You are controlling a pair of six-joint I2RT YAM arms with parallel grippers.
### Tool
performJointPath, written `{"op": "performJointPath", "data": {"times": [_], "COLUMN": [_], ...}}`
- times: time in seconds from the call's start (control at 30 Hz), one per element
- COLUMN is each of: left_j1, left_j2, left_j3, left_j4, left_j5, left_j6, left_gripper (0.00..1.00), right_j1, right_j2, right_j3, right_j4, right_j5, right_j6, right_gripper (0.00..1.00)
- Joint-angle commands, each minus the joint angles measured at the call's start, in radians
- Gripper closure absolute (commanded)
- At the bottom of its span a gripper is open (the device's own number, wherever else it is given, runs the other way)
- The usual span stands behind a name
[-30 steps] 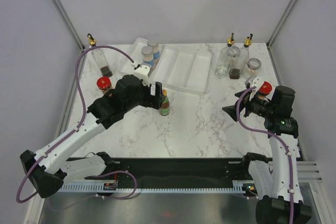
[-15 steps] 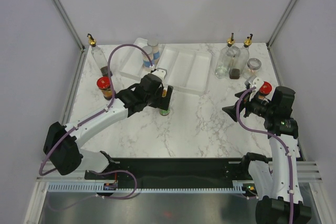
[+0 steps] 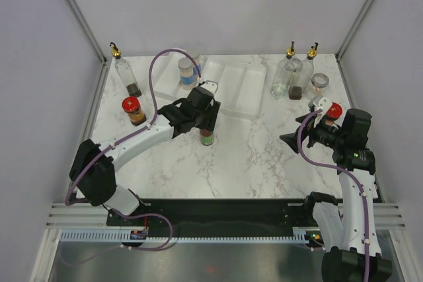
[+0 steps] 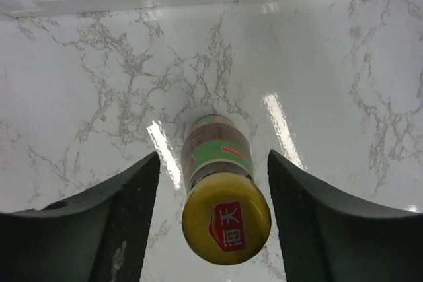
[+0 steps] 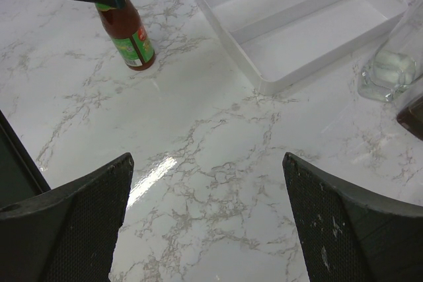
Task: Organize the condiment bottles
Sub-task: Pick up the bottle from the center of the board, then place the bottle in the storage box.
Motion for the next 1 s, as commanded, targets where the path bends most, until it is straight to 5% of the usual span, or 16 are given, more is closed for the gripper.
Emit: {"op": "performJointPath", "data": {"times": [0.0,0.03,0.07,0.17,0.43,0.97], "left_j1": [0.0,0.0,0.0,0.0,0.024,0.389], "left_j2": [0.017,0.019,0.016,0.007,-0.064,0.042], "left_j3": [0.062,0.067,0.07,0.076,0.107,0.383], "left_j4": [0.07,0.07,0.072,0.072,0.07,0.039], "left_j5": [-0.029,-0.031,-0.029,-0.031,-0.109,-0.052], "left_j6": [0.033,0.035,0.038,0.045,0.099,0.151], "left_gripper": [0.39,0.48,0.68,0.98,0.98,0.98], "right_j1": [-0.003,-0.003,-0.003,-0.004,-0.004,-0.003], "right_j2": [-0.013,-0.013,-0.015,-0.013,-0.015,-0.013], "right_j3": [-0.002,-0.002,-0.002,0.0,0.001,0.006], "right_j4": [0.016,0.014,0.014,0.011,0.01,0.003], "right_j5": [-0.013,-0.012,-0.012,-0.013,-0.018,-0.024], "right_j6": [-0.002,-0.003,-0.003,-0.005,-0.005,-0.008], "right_gripper": [0.03,0.03,0.03,0.03,0.03,0.03]}}
